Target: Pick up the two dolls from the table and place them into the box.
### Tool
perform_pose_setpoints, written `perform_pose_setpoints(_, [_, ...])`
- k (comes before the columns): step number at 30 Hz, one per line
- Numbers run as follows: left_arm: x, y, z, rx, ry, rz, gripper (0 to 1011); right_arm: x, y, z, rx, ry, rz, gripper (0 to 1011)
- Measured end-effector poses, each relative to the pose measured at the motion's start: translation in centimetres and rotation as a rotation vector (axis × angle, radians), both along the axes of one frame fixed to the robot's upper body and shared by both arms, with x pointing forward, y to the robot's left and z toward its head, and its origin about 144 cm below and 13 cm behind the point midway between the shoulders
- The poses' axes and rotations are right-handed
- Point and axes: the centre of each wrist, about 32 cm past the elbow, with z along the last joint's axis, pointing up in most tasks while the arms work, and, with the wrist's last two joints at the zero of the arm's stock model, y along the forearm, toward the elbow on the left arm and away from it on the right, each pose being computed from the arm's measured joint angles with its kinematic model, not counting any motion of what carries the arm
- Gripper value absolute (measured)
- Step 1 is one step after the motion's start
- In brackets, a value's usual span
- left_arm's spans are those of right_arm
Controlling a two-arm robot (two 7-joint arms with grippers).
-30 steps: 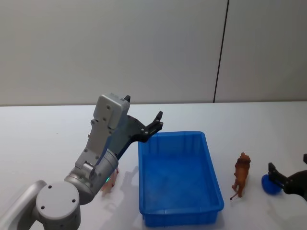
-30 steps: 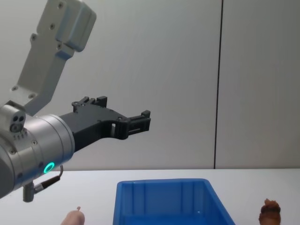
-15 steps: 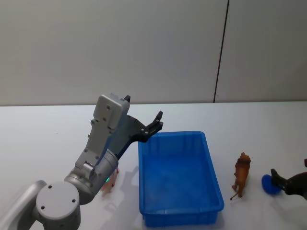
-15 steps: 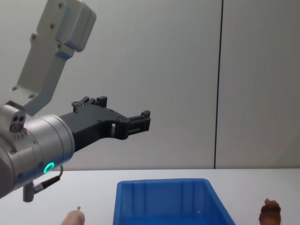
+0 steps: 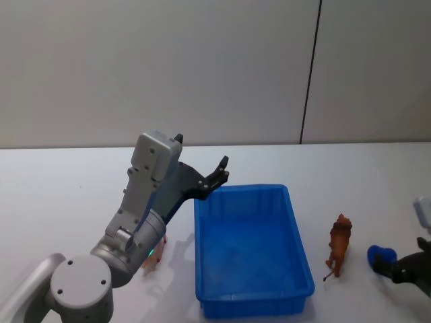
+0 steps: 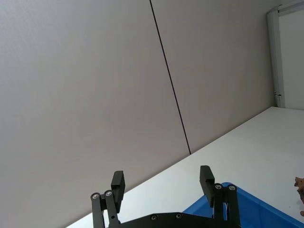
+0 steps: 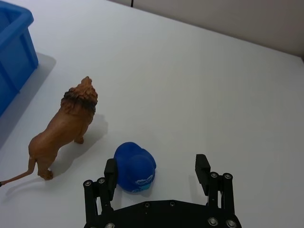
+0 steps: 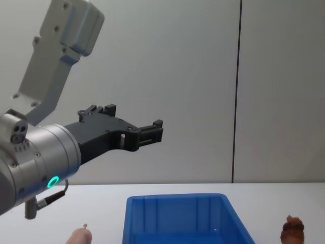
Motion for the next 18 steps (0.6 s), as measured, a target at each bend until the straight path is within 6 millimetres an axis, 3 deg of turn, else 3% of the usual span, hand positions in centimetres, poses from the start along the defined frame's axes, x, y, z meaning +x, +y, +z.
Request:
perform_pose_setpoints(12, [0.0,0.0,0.0,0.000,0.000,0.000,1001,1.1,0.7,-1.4,-0.008,0.044,0.028,999])
perform_pose_setpoints(18, [0.0,0.0,0.0,0.000,0.000,0.000,1001,1.4,0.9,-1.7,-0.009,0.053,0.036,864])
